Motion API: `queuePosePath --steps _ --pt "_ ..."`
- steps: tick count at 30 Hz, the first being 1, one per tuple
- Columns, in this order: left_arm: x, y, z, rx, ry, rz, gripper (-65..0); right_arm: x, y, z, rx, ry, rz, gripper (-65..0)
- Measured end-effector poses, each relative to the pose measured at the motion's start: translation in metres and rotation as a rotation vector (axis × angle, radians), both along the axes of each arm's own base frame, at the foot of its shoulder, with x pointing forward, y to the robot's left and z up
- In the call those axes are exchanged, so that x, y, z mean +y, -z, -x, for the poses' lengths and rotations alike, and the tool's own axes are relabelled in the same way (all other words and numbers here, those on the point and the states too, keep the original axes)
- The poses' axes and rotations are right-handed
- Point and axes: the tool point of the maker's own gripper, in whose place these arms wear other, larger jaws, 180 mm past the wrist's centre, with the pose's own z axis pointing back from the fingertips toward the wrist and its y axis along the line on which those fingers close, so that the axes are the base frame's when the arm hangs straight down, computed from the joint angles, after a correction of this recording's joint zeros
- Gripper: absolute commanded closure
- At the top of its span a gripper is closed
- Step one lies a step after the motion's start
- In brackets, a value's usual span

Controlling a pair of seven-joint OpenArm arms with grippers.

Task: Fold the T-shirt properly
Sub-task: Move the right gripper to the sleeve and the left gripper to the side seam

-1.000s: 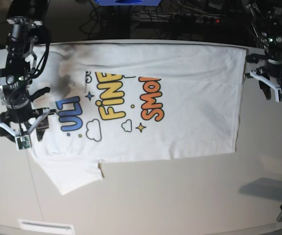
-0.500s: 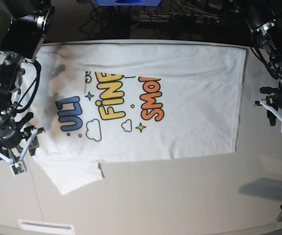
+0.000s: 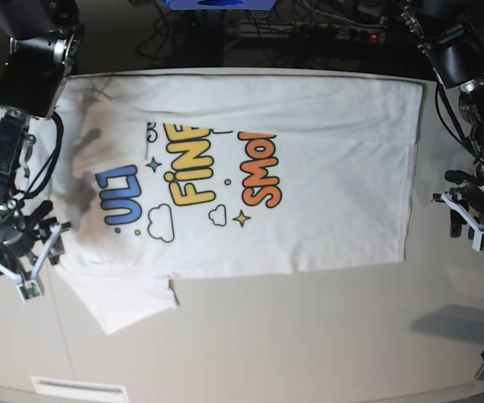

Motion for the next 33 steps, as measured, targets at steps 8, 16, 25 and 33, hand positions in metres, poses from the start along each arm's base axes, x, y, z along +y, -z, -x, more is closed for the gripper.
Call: queuePosePath --steps 8,16,25,33 --pt "0.002 0.017 0.009 0.074 -0.026 0.016 -22.3 -0.02 0.003 -0.016 0.03 0.012 0.013 -38.0" --pt "0.007 0.022 0.009 0.086 -0.043 0.03 -22.3 0.001 0.029 -0.042 0.056 -0.07 -0.057 -38.0" --pt "0.011 0.038 0.016 0.147 -0.047 -0.08 -22.3 0.03 0.027 -0.086 0.053 -0.143 -0.122 -38.0" --pt "0.011 0.041 0.013 0.153 -0.054 -0.071 -22.3 0.008 0.061 -0.07 0.121 -0.053 -0.206 -38.7"
